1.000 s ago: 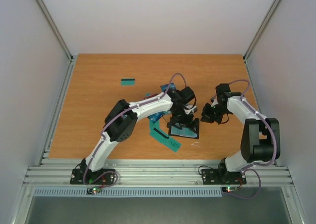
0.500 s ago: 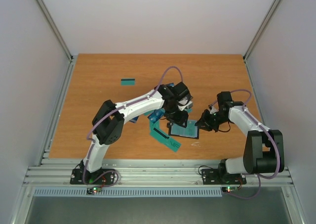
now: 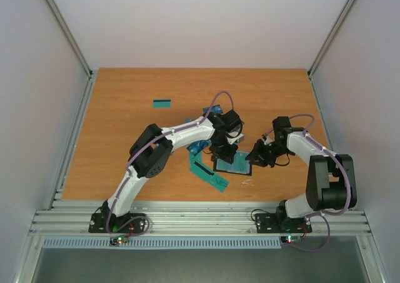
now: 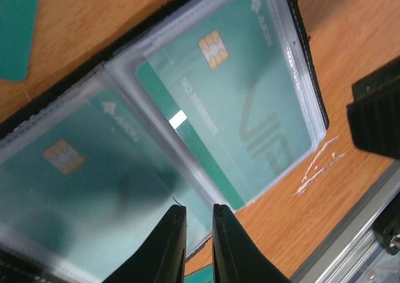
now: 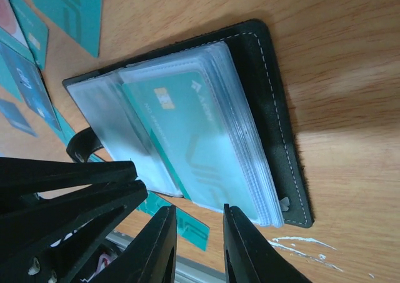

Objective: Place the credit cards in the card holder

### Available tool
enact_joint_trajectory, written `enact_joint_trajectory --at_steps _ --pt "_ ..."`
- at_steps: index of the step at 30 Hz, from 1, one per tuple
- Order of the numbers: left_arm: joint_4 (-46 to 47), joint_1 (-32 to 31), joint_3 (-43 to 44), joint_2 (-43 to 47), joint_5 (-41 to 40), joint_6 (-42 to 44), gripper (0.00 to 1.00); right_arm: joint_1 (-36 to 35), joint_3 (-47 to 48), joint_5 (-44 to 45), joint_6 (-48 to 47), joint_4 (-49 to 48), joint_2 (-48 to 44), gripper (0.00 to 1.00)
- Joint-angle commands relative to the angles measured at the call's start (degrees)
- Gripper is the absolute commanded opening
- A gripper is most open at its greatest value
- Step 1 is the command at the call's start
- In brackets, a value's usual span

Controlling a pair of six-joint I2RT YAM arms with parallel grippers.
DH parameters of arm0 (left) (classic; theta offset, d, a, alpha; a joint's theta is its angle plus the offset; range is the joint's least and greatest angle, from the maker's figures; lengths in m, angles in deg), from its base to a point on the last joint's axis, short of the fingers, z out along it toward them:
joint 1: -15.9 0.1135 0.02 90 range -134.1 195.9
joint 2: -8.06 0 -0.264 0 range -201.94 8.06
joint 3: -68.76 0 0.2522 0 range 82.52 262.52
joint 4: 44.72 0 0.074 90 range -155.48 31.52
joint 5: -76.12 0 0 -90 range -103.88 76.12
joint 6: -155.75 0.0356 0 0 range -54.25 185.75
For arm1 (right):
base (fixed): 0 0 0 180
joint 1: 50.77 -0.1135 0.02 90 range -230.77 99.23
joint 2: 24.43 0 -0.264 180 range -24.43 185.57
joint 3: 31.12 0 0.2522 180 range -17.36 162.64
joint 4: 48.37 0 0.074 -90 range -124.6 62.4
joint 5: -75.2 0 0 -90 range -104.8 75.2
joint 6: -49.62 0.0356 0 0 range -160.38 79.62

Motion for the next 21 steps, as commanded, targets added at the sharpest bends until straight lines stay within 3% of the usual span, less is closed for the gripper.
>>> enact_joint_trajectory --at_steps 1,15,21 --pt "2.0 0.0 3.4 -2.6 2.0 0.9 0.12 -0.4 0.5 0.3 -0.8 -0.8 1.3 0.23" --pt "1.1 0.0 6.0 -7.7 2.7 1.8 0.0 -0.4 1.4 0.9 -2.0 -1.4 5.1 0.24" --pt "0.7 0.0 6.1 -9.0 2.5 2.3 0.0 -0.3 2.5 0.7 -2.0 -1.3 6.0 0.26"
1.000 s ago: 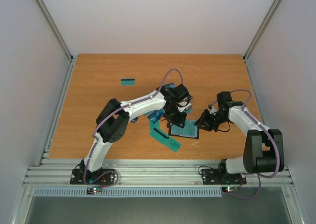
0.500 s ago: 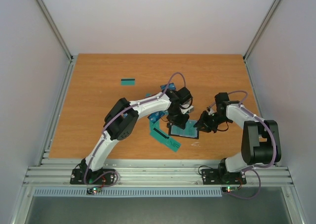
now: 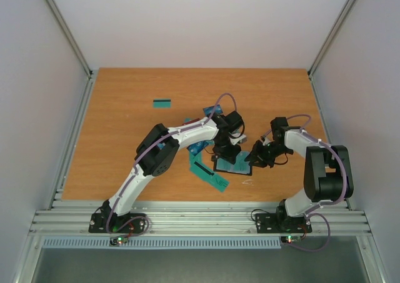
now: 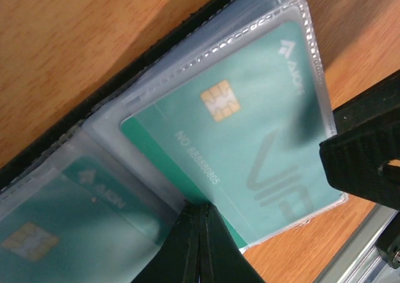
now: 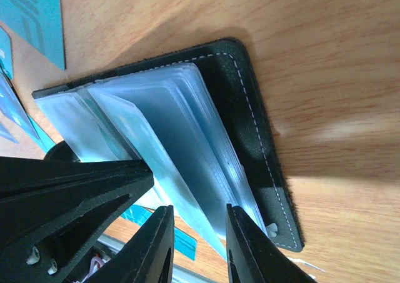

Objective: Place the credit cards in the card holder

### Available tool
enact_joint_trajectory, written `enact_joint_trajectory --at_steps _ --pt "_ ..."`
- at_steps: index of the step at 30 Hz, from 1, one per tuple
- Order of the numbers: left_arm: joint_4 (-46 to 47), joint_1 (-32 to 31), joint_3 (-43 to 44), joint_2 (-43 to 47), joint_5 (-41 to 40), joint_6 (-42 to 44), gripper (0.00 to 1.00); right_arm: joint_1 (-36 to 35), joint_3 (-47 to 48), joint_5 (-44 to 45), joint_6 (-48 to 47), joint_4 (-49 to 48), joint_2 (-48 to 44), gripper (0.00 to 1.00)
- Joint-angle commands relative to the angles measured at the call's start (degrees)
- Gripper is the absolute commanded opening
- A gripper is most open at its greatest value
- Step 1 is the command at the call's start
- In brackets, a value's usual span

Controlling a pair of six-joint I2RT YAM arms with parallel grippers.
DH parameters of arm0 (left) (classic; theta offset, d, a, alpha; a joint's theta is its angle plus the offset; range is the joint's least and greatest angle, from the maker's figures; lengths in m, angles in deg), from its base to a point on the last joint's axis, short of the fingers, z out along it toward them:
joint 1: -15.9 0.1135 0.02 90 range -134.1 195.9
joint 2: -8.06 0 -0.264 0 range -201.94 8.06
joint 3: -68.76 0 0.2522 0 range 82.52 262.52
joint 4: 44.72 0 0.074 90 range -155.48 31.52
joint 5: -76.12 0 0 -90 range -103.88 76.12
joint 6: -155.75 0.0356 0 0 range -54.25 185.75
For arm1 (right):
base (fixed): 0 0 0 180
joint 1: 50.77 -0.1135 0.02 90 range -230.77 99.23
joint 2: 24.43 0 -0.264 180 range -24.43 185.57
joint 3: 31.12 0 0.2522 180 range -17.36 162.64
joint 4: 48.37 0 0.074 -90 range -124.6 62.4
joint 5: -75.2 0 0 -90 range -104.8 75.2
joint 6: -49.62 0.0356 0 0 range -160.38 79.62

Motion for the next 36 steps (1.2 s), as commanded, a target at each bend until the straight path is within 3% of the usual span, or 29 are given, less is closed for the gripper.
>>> enact_joint_trajectory --at_steps 1,15,24,36 --pt "-0.1 -0.1 1.3 -3.0 -0.2 1.3 0.0 -0.4 2.1 0.0 -0.7 -0.5 0.9 0.26" --pt "0.1 0.0 1.4 -3.5 0.9 1.5 0.0 -0.4 0.8 -4.9 -0.7 -3.5 2.3 0.27" --pt "4.9 0.9 -0.7 0.1 6.7 -2.0 0.0 -0.4 -0.2 -5.8 -0.7 -3.9 2.6 0.13" --pt "10.2 2.8 -3.0 0.6 12.8 -7.7 0.0 -1.4 -2.3 -11.8 1.5 -9.8 3.1 0.12"
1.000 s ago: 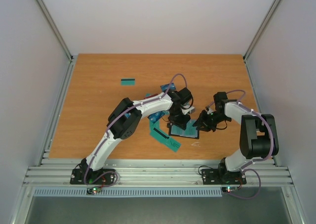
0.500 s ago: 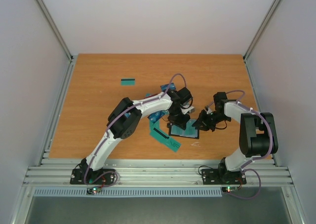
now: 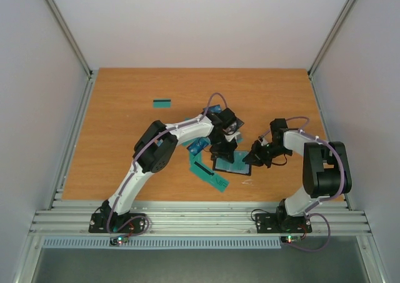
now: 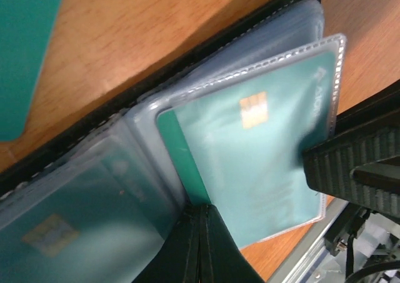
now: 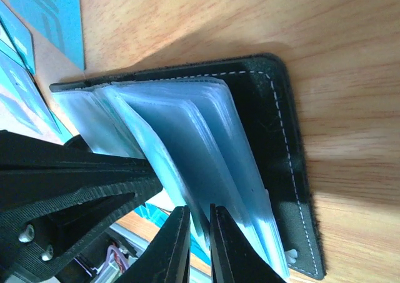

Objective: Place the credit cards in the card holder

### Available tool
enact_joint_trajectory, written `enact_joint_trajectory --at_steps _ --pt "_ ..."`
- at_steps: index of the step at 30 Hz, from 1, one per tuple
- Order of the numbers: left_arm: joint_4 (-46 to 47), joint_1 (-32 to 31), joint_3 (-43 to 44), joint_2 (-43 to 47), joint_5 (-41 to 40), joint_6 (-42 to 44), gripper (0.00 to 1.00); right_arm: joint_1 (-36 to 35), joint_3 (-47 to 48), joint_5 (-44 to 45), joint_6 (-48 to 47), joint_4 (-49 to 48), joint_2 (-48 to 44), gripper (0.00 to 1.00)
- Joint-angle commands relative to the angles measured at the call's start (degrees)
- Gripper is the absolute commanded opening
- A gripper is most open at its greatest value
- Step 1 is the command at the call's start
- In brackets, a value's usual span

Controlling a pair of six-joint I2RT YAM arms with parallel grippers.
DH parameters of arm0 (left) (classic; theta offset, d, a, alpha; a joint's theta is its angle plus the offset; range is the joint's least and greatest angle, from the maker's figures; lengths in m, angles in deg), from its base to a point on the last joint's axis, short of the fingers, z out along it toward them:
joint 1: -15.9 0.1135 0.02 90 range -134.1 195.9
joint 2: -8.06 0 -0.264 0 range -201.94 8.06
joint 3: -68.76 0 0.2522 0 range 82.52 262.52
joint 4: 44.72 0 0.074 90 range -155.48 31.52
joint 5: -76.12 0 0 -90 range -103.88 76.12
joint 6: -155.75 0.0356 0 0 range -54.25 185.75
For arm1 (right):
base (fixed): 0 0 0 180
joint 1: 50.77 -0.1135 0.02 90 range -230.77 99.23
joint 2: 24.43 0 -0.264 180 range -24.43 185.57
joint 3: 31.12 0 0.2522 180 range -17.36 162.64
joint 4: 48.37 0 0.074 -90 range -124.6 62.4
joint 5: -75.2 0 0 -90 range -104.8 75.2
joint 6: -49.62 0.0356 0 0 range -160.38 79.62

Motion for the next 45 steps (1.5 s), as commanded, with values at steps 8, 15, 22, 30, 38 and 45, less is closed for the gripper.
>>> enact_joint_trajectory --at_steps 8,15,22,30,38,45 --pt "9.8 -0.1 -2.2 2.1 5.5 -3.7 0.0 -1.4 -2.5 -6.2 1.9 -5.6 -1.6 0.01" --pt "10.2 -0.1 -4.0 4.9 5.0 -4.9 0.03 -1.5 0.3 -0.4 0.6 1.0 -3.1 0.01" --pt "6.9 0.5 -6.4 12.3 -0.3 -4.8 0.16 -1.5 6.7 9.4 -5.5 14.4 -3.9 0.01" --pt "4.1 2.1 -13.9 21.3 -5.8 -3.6 0.19 -1.7 14.1 18.8 -9.5 27.1 -1.4 0.01" --pt "5.0 2.5 -21.0 26.8 -7.3 -3.7 0.19 -6.9 21.6 27.8 -7.2 33.2 4.0 0.01" --pt "4.7 3.1 -24.0 29.6 -8.3 -2.5 0.19 -15.3 28.9 35.6 -4.4 37.1 10.4 0.02"
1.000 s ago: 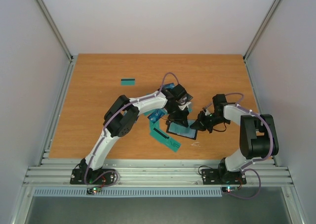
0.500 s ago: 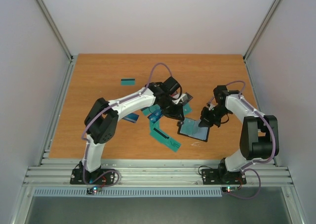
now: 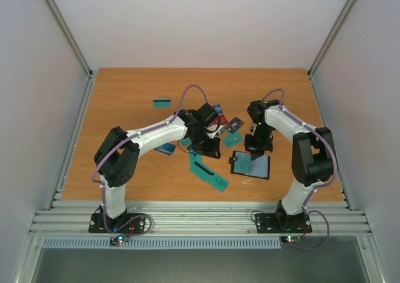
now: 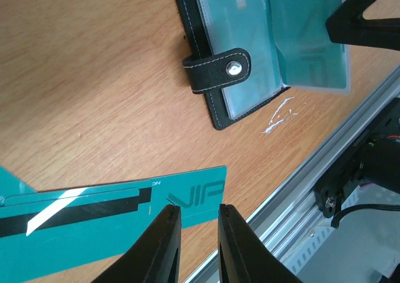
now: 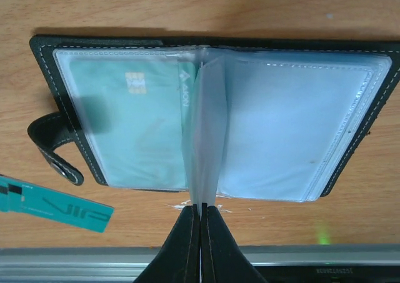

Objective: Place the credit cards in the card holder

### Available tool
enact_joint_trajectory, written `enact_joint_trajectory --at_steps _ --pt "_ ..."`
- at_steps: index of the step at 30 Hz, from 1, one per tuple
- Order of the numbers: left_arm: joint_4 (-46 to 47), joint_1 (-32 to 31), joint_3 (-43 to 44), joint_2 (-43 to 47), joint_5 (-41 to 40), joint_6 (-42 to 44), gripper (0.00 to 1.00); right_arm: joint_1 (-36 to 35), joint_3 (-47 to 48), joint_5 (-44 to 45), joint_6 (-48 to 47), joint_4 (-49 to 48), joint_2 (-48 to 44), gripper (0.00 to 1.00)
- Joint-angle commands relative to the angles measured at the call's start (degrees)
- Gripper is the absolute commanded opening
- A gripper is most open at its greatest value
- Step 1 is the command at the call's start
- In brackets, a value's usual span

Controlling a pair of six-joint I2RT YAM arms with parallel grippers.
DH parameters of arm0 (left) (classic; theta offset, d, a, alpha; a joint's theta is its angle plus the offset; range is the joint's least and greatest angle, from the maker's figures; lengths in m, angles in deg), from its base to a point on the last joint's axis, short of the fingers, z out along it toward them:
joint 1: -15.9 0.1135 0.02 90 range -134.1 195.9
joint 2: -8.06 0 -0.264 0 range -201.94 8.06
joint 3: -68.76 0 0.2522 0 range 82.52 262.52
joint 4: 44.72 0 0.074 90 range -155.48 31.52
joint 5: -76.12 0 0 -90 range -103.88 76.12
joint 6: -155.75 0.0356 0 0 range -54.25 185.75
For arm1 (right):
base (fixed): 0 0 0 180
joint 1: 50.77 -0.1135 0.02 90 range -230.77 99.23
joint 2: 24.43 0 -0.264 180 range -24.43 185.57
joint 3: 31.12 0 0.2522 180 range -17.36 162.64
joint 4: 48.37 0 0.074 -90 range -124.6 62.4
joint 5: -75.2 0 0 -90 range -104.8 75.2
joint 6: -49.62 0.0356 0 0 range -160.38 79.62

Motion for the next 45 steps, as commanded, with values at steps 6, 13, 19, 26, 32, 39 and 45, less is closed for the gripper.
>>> enact_joint_trajectory --at_steps 6,13,19,26,32,39,45 --pt "-0.3 1.5 -4.1 6.8 -2.0 2.5 0.19 -9.3 10.1 4.7 3.8 4.3 7.5 0.32" --pt "-1.1 3.1 -8.3 12.3 -4.4 3.2 0.19 -11.5 13.1 -9.7 7.2 -1.8 9.6 0.51" --pt "-2.5 3.5 -12.6 17.7 -7.8 4.0 0.25 -11.3 10.6 -13.8 6.2 -7.1 4.7 0.55" --pt "-1.2 3.6 -19.7 21.3 -8.8 2.7 0.33 -11.4 -3.3 -18.0 7.6 -17.3 -7.5 0.57" --pt "1.9 3.4 -23.6 20.8 -7.6 0.8 0.38 -12.1 -16.1 -23.1 12.3 -29.9 -11.4 0.59" --pt "9.3 3.0 -30.6 19.7 -4.3 -4.6 0.4 -16.2 -14.0 -24.9 11.0 -35.6 -5.7 0.58" --pt "10.0 3.1 -33.8 20.0 -6.9 -8.7 0.34 -20.0 -9.7 -25.8 11.7 -38.5 0.5 0.53"
